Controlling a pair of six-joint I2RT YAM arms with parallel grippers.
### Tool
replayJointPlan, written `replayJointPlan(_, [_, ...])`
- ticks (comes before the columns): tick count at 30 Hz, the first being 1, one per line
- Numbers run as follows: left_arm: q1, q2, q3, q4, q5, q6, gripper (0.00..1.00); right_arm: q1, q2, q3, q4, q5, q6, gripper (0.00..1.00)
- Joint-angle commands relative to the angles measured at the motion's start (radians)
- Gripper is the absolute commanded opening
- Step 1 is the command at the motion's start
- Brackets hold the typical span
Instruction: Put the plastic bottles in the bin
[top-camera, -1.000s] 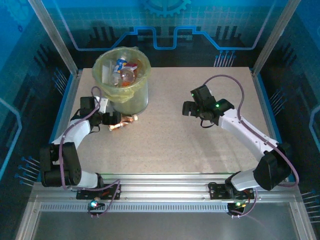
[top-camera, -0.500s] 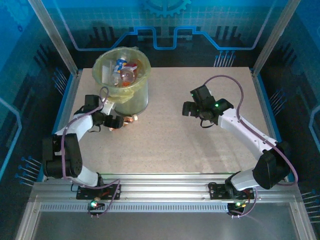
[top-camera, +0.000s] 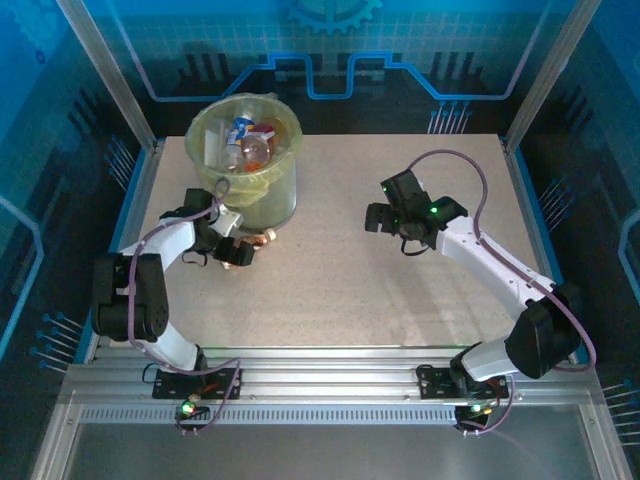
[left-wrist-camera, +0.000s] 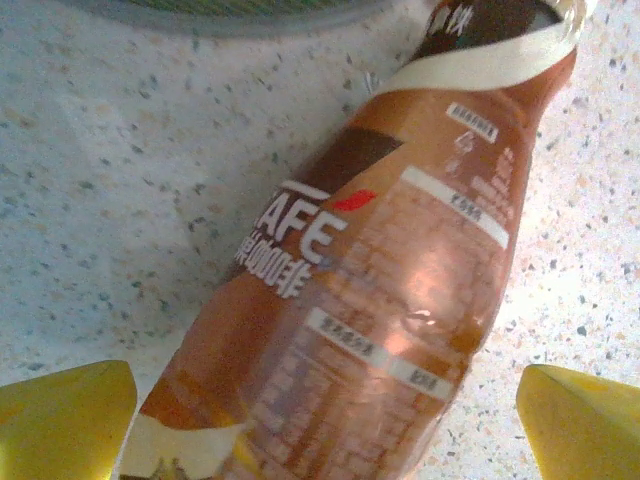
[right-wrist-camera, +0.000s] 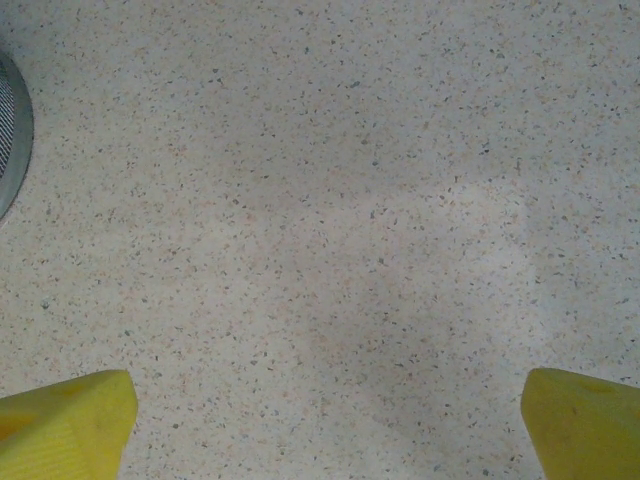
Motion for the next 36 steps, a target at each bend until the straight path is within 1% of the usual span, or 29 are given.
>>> replayJointPlan(1, [-0.023,0.024,0.031,-0.085,-0.041,0.006,0.98,-0.009,0.011,0.032,-0.023,0.005,-0.001,1.00])
replayJointPlan(2, [-0.025,0.028,0.030,-0.088,-0.051,0.004,0.95,-0.009,0.013,0.033,-0.021,0.005,-0.003,1.00])
replayJointPlan(5, [-0.029,0.040,0.030,-0.093,-0.066,0.003,0.93,-0.009,0.018,0.035,-0.020,0.004,-0.005,1.00])
replayJointPlan(9, [-0.034,0.057,0.042,-0.113,-0.069,0.005,0.79,-0.009,0.018,0.032,-0.019,0.004,-0.003,1.00])
replayJointPlan(11, [-0.034,0.058,0.048,-0.125,-0.073,0.006,0.76,-0.010,0.016,0.031,-0.019,0.004,-0.003,1.00])
replayJointPlan(14, [-0.036,0.052,0.053,-0.140,-0.064,0.010,0.68,-0.011,0.014,0.029,-0.019,0.008,-0.002,1.00])
replayJointPlan(17, [-0.046,0.038,0.054,-0.152,-0.054,0.010,0.66,-0.012,0.014,0.029,-0.020,0.010,-0.001,1.00])
replayJointPlan(20, [-0.061,0.024,0.060,-0.176,-0.040,0.012,0.51,-0.013,0.013,0.029,-0.020,0.012,-0.001,1.00])
replayJointPlan(21, [-0.068,0.021,0.062,-0.188,-0.037,0.013,0.49,-0.013,0.012,0.027,-0.020,0.013,-0.001,1.00])
replayJointPlan(25, [-0.102,0.006,0.073,-0.247,-0.023,0.010,0.49,-0.014,0.007,0.023,-0.019,0.016,-0.002,1.00])
replayJointPlan(28, [-0.144,-0.016,0.070,-0.280,-0.031,0.007,0.49,-0.018,0.003,0.020,-0.019,0.019,-0.005,1.00])
replayJointPlan(32, [-0.171,-0.064,0.052,-0.289,-0.032,-0.019,0.49,-0.024,-0.007,0.013,-0.017,0.017,-0.018,1.00])
replayJointPlan(36, [-0.200,-0.123,0.030,-0.269,-0.069,-0.036,0.48,-0.032,-0.019,0.008,-0.016,0.015,-0.033,1.00])
